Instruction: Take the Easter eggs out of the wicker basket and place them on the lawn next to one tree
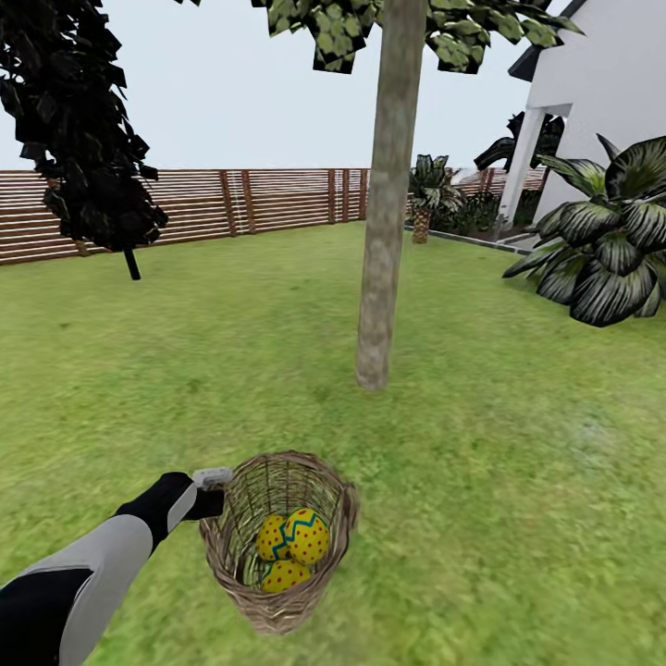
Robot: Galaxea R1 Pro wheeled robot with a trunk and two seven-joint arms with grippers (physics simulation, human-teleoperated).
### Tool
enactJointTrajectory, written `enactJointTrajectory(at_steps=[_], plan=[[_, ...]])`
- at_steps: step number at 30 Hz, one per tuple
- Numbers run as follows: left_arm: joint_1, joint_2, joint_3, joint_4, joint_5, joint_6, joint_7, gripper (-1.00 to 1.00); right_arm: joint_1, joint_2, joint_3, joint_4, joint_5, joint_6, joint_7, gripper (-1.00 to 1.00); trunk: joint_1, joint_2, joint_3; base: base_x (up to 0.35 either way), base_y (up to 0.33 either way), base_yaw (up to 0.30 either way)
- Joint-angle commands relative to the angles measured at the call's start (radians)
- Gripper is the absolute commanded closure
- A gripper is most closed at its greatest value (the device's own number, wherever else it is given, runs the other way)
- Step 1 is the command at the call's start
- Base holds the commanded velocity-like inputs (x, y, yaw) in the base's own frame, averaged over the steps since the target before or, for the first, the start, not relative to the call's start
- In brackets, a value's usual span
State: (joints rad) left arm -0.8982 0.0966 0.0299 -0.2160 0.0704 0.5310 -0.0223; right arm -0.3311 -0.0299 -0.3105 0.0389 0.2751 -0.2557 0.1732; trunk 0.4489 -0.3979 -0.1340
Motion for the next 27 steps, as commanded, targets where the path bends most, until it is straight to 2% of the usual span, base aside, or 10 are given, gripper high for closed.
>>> enactJointTrajectory(at_steps=[1,27], plan=[[-0.001,0.0,0.007,-0.002,0.014,0.006,0.0,1.0,-0.002,-0.001,-0.009,0.004,0.007,-0.007,0.002,-1.0,0.001,-0.002,-0.002,0.313,0.0,0.0],[-0.001,0.0,0.007,-0.002,0.013,0.006,0.001,1.0,-0.002,0.0,-0.009,0.004,0.007,-0.004,0.0,-1.0,0.001,-0.002,-0.002,0.313,0.0,0.0]])
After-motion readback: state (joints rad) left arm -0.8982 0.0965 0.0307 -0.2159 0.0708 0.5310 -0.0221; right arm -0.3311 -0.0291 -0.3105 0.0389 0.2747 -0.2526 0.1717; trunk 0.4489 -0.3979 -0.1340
